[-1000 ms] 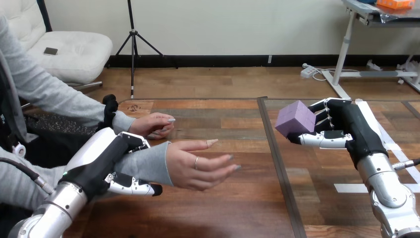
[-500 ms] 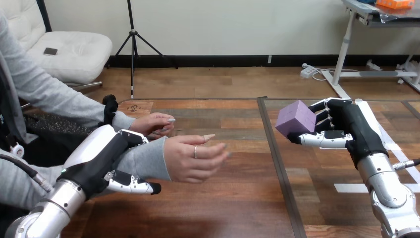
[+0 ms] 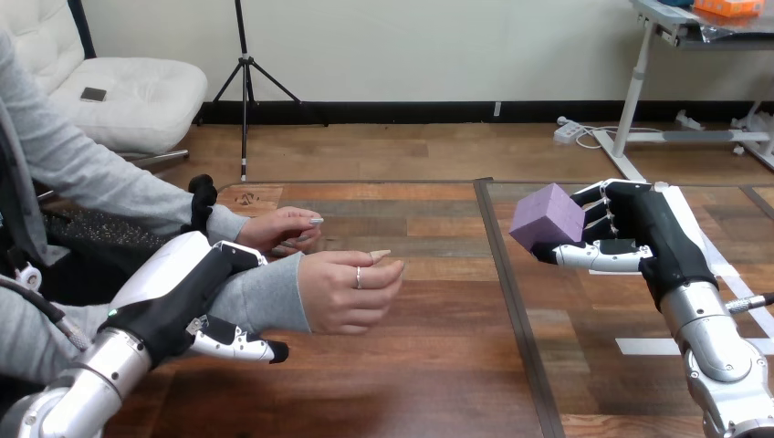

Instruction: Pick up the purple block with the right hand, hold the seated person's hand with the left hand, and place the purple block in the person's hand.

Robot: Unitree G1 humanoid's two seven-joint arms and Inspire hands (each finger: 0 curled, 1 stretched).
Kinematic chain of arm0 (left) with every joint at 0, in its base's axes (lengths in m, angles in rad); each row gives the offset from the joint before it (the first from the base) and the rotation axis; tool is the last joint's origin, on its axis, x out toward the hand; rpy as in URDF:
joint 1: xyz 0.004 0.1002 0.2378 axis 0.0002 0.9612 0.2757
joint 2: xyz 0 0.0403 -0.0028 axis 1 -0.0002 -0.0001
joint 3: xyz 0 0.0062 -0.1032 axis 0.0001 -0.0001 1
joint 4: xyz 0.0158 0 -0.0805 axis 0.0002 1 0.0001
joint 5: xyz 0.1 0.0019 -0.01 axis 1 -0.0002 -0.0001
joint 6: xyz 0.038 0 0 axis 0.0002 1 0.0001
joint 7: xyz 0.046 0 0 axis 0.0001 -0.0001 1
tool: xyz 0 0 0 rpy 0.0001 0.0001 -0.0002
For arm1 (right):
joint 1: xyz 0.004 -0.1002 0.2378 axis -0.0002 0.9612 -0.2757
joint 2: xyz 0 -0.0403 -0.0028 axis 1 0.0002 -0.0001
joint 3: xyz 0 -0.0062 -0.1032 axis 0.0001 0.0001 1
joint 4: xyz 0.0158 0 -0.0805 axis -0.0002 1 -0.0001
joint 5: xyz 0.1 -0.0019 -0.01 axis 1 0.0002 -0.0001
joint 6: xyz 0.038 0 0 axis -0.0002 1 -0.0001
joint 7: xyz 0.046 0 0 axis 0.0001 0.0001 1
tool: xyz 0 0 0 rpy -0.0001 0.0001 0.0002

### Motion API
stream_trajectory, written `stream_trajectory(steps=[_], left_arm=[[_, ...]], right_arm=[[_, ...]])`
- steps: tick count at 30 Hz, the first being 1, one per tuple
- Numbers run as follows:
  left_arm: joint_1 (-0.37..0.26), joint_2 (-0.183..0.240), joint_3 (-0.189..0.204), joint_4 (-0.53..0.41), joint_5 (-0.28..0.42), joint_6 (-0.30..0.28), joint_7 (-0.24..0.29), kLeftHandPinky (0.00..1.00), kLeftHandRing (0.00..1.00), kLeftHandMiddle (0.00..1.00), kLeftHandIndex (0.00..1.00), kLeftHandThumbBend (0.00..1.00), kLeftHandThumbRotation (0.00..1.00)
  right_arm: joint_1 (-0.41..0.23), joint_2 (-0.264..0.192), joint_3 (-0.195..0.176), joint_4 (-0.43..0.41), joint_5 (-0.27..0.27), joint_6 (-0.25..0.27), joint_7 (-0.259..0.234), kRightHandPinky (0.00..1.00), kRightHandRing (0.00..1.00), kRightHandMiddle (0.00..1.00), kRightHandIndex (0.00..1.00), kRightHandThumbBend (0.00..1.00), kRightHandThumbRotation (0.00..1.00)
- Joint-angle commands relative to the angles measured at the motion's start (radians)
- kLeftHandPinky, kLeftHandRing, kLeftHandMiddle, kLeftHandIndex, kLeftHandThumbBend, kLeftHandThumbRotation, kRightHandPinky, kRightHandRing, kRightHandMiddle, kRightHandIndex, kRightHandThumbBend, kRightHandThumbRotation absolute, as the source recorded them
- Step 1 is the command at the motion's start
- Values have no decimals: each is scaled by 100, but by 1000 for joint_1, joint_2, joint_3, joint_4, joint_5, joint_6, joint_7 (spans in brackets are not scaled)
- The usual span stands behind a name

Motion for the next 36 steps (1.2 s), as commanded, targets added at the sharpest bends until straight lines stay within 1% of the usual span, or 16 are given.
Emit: stream_trajectory(steps=[1,4,11,15,18,24,33,36], left_arm=[[-44,30,-14,-95,10,45,-50,40,45,48,48,82,0],[-39,39,-17,-123,18,81,-80,42,47,50,50,81,0],[-28,47,-17,-173,39,133,-112,45,51,53,53,83,0],[-24,47,-15,-184,41,144,-117,46,51,53,54,84,0],[-23,48,-16,-196,43,161,-127,46,51,54,54,85,0],[-23,46,-15,-198,42,167,-127,46,51,53,54,86,0],[-23,46,-16,-209,46,190,-134,45,50,53,53,85,0],[-23,44,-17,-213,50,193,-129,44,49,52,52,85,0]], right_arm=[[-28,-9,-21,-29,12,-8,0,37,39,42,43,87,0],[-27,-10,-23,-27,9,-18,0,37,38,42,43,87,0],[-25,-10,-24,-32,5,-9,-4,37,38,42,43,87,0],[-25,-11,-20,-32,-5,-6,-14,37,38,43,43,87,0],[-25,-10,-25,-29,4,-13,-4,37,38,43,43,87,0],[-23,-7,-30,-30,14,-15,3,36,38,42,43,87,0],[-20,-8,-26,-41,4,-1,-4,34,36,42,43,86,0],[-19,-10,-23,-44,-1,3,-6,34,36,42,43,86,0]])
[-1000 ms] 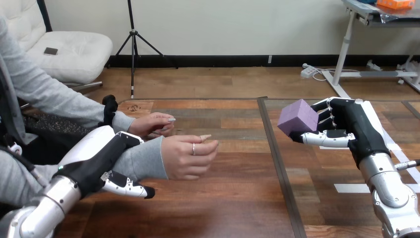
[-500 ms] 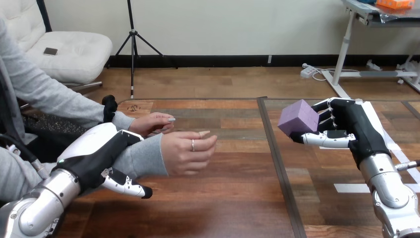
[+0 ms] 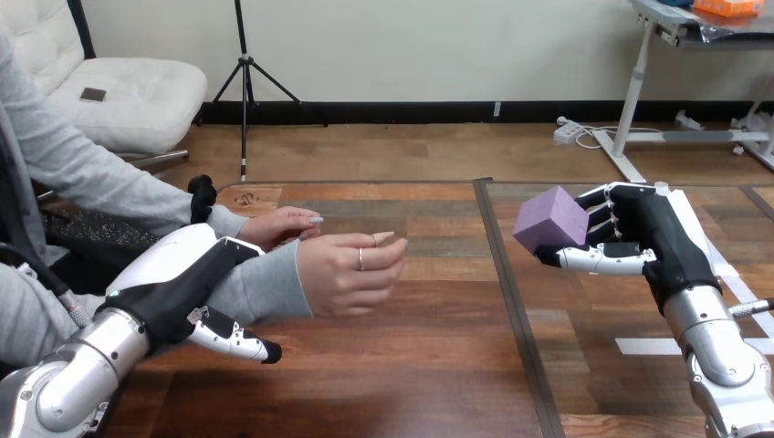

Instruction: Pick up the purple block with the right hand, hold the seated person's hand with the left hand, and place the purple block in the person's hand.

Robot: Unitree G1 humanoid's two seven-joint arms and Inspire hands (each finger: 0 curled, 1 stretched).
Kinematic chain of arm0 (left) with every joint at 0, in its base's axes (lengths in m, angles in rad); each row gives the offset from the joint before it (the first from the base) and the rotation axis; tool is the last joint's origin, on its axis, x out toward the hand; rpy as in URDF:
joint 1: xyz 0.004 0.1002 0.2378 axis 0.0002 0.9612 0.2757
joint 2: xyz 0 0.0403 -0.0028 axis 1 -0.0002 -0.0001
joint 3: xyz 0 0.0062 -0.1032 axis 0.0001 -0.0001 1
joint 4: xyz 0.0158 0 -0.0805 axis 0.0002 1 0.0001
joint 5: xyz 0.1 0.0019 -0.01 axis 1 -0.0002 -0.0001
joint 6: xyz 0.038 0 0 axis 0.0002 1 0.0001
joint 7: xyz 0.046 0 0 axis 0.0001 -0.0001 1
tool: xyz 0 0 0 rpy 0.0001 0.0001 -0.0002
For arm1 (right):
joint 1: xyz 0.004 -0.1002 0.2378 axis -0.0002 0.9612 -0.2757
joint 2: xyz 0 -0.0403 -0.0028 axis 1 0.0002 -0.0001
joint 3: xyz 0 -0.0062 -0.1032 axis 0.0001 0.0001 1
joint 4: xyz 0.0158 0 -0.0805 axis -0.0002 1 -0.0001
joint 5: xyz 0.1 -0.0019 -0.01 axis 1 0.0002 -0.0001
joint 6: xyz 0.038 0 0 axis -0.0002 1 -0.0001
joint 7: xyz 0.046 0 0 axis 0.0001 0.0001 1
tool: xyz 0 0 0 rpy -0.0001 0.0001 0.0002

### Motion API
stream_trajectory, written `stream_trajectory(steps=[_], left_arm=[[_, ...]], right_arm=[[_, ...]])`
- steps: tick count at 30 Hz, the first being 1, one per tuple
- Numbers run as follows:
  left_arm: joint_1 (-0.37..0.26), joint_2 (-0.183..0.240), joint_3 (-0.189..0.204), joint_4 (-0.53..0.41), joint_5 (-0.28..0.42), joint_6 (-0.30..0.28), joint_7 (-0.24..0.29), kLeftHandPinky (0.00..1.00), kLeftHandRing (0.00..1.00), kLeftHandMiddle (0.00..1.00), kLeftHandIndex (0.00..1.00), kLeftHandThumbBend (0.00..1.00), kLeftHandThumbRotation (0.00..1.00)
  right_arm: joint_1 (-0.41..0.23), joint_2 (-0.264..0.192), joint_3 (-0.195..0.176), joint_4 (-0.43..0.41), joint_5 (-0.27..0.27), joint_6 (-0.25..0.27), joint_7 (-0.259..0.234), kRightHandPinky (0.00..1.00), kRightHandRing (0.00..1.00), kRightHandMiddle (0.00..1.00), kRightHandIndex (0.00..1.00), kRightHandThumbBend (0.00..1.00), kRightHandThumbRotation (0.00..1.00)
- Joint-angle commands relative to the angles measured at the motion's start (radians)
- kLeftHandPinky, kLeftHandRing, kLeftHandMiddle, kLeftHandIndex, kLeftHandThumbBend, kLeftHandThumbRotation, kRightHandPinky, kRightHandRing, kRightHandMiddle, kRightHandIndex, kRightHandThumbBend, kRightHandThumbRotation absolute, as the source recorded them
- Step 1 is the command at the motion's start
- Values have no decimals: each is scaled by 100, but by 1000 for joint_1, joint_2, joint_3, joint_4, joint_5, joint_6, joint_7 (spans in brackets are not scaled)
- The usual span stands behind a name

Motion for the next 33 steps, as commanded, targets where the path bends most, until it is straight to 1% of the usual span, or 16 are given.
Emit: stream_trajectory(steps=[1,6,9,15,18,21,23,29,33], left_arm=[[-24,9,-15,-41,10,8,1,44,49,52,52,85,0],[-22,4,-14,-41,6,12,4,42,47,50,50,85,0],[-22,3,-13,-36,5,3,12,39,44,48,48,84,0],[-19,-2,-12,-32,8,-6,32,34,39,45,45,83,0],[-18,-4,-11,-21,8,-26,51,31,37,43,43,82,0],[-17,-5,-13,-20,8,-31,61,29,35,42,42,81,0],[-17,-4,-14,-10,8,-48,73,27,33,40,41,81,0],[-20,-3,-16,3,1,-62,82,26,32,39,39,79,0],[-20,-2,-17,1,1,-56,81,25,31,39,39,78,0]], right_arm=[[-33,-10,-11,-44,-1,3,-10,34,36,42,43,86,0],[-29,-7,-13,-48,2,-1,-9,35,37,43,44,86,0],[-28,-5,-14,-46,4,-8,-8,35,37,43,44,86,0],[-28,-3,-14,-46,4,-5,-11,35,38,43,44,86,0],[-28,-1,-16,-45,7,-2,-11,36,38,43,44,86,0],[-29,-1,-15,-44,5,-5,-12,36,38,43,44,86,0],[-29,-2,-14,-44,4,-4,-11,36,39,43,44,86,0],[-28,-2,-15,-46,5,-5,-8,37,39,43,44,86,0],[-29,-2,-14,-45,3,-3,-11,37,39,43,44,86,0]])
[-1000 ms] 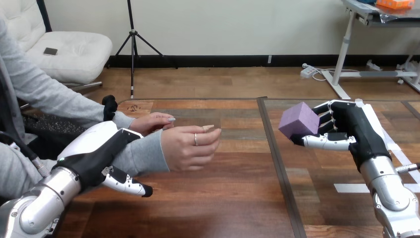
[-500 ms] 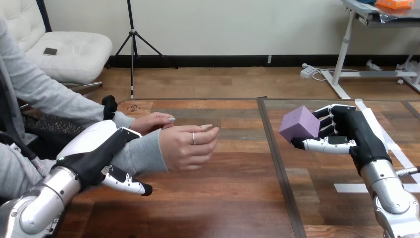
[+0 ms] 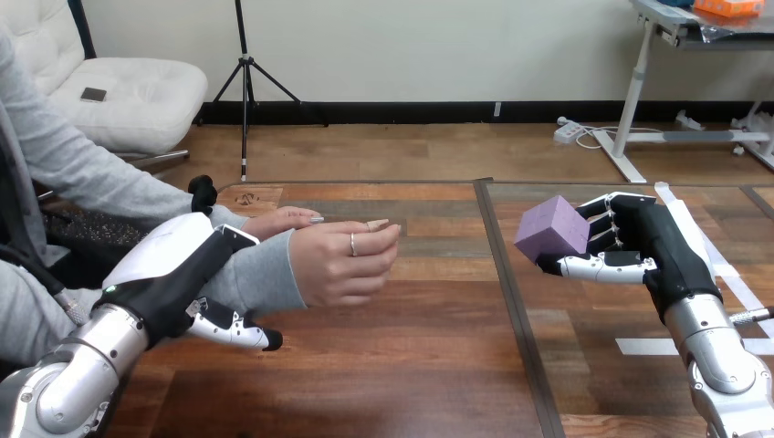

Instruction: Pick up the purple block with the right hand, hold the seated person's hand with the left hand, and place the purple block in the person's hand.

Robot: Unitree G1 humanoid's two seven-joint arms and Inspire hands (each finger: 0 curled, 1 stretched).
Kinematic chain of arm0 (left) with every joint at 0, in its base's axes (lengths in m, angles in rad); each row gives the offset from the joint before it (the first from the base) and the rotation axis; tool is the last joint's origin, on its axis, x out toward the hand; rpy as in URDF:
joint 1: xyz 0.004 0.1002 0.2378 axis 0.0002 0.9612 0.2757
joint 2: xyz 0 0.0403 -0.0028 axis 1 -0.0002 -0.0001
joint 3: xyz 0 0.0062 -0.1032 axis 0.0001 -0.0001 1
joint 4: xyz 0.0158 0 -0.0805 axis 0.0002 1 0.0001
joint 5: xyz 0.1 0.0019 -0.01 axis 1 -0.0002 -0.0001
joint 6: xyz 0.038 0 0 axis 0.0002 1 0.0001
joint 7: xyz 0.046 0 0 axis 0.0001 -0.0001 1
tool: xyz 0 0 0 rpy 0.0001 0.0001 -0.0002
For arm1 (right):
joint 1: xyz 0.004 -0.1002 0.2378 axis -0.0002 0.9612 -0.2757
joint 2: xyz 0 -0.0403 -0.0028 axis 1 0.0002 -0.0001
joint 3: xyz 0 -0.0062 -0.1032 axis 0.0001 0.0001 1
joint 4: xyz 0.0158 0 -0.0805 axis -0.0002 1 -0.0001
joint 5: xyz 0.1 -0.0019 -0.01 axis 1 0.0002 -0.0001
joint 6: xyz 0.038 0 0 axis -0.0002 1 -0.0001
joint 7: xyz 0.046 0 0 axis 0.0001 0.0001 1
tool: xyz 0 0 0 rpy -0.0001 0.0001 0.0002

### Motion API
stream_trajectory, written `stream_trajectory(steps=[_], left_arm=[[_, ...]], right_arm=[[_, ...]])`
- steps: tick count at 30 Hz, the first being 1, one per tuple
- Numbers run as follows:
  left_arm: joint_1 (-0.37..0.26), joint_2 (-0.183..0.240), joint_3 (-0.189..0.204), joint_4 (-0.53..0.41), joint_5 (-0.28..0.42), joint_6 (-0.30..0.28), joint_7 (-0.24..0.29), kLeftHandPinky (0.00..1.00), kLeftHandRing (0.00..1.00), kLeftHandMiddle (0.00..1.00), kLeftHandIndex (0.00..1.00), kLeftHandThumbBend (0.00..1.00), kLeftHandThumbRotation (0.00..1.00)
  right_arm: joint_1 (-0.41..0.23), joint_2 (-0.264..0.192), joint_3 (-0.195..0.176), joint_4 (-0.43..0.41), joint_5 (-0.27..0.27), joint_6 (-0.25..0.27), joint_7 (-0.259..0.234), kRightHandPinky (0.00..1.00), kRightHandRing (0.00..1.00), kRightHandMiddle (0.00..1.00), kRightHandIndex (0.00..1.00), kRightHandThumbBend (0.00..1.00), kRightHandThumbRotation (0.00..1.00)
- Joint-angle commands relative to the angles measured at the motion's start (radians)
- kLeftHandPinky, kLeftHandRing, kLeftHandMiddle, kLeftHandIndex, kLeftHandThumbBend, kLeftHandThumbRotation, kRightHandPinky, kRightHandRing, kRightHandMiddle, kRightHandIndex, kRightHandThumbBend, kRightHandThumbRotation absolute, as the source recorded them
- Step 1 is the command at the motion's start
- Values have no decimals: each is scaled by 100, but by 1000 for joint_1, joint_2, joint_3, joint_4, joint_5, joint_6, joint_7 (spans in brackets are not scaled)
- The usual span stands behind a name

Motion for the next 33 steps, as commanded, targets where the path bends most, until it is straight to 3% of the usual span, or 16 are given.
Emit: stream_trajectory(steps=[1,33], left_arm=[[-25,-1,-18,1,0,-15,3,25,31,38,39,78,0],[-28,-2,-19,19,5,-36,33,22,28,35,36,73,0]], right_arm=[[-43,-2,-14,-45,6,-7,-9,37,39,43,44,86,0],[-42,-2,-11,-44,3,-13,-8,35,38,42,43,87,0]])
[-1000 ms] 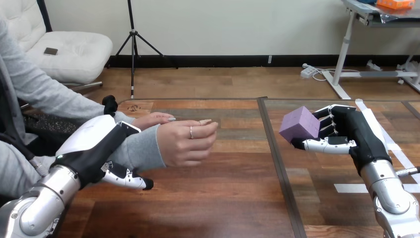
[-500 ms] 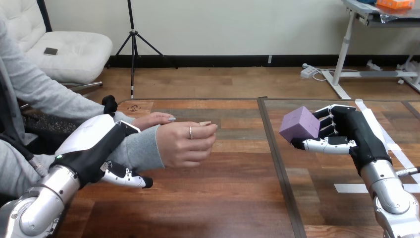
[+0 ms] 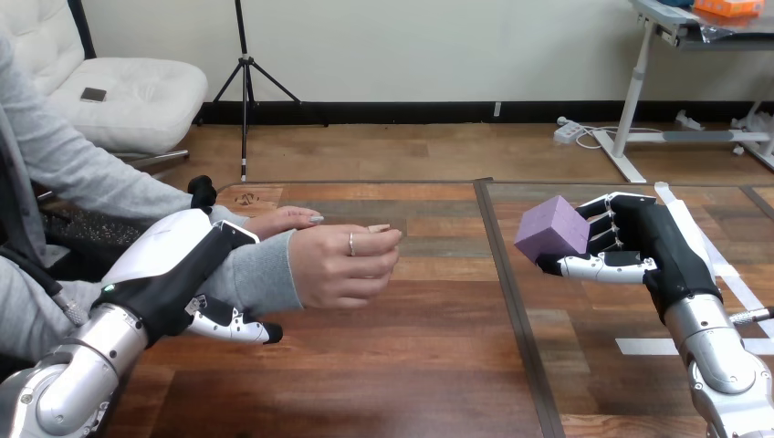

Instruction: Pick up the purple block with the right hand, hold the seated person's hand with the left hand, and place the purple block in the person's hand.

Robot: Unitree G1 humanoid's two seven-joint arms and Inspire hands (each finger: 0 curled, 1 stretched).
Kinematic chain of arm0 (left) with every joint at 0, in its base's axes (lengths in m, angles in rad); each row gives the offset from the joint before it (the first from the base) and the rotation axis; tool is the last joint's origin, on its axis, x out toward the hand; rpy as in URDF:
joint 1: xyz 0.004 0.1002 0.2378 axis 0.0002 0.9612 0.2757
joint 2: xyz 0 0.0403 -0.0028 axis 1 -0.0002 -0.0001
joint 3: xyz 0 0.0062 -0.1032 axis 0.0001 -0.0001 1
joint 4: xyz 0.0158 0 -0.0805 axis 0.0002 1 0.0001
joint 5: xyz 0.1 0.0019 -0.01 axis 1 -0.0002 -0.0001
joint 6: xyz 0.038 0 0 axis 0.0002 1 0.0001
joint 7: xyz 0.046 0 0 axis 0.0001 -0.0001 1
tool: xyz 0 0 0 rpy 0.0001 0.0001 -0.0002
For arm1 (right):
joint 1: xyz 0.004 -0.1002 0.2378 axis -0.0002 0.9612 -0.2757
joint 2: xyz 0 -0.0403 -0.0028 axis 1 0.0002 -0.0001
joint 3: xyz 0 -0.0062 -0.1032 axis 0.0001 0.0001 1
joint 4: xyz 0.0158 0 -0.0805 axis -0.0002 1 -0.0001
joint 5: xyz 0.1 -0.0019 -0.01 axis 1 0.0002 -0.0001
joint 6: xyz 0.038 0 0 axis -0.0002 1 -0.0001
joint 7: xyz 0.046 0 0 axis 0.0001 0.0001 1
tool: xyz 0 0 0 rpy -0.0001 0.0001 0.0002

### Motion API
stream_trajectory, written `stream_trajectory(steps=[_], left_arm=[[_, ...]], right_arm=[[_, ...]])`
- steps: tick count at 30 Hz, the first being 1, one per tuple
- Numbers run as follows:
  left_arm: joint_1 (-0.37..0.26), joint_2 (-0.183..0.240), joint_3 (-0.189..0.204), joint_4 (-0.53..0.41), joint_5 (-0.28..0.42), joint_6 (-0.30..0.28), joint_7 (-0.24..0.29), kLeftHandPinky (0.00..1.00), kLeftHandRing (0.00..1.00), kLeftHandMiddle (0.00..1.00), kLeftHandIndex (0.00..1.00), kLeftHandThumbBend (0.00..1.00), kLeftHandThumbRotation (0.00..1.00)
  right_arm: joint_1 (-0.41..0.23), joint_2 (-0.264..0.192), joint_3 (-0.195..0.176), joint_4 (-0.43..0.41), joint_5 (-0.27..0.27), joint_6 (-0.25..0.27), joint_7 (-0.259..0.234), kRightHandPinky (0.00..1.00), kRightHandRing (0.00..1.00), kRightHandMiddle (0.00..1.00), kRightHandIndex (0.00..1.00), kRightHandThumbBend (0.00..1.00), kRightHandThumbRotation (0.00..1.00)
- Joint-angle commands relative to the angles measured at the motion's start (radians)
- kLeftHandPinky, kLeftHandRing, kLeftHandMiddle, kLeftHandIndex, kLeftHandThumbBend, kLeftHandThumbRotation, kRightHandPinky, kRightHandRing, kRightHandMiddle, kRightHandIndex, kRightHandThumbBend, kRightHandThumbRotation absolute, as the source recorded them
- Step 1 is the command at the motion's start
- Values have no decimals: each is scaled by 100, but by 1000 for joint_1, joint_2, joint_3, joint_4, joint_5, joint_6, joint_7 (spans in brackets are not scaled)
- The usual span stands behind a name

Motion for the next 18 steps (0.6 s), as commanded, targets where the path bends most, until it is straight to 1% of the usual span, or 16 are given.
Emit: stream_trajectory(steps=[1,9,14,18], left_arm=[[-27,-3,-19,6,3,-14,6,22,28,35,36,73,0],[-27,-2,-17,-1,2,-5,1,21,27,34,35,72,0],[-30,0,-17,0,-2,2,-9,20,26,34,35,71,0],[-30,3,-16,-1,-6,2,-15,20,26,34,35,70,0]], right_arm=[[-42,-1,-11,-44,3,-11,-9,35,38,42,43,87,0],[-42,1,-9,-45,1,-5,-10,37,39,43,44,86,0],[-42,5,-14,-43,15,-17,9,37,38,43,43,87,0],[-41,6,-15,-48,17,-11,11,36,38,42,43,87,0]])
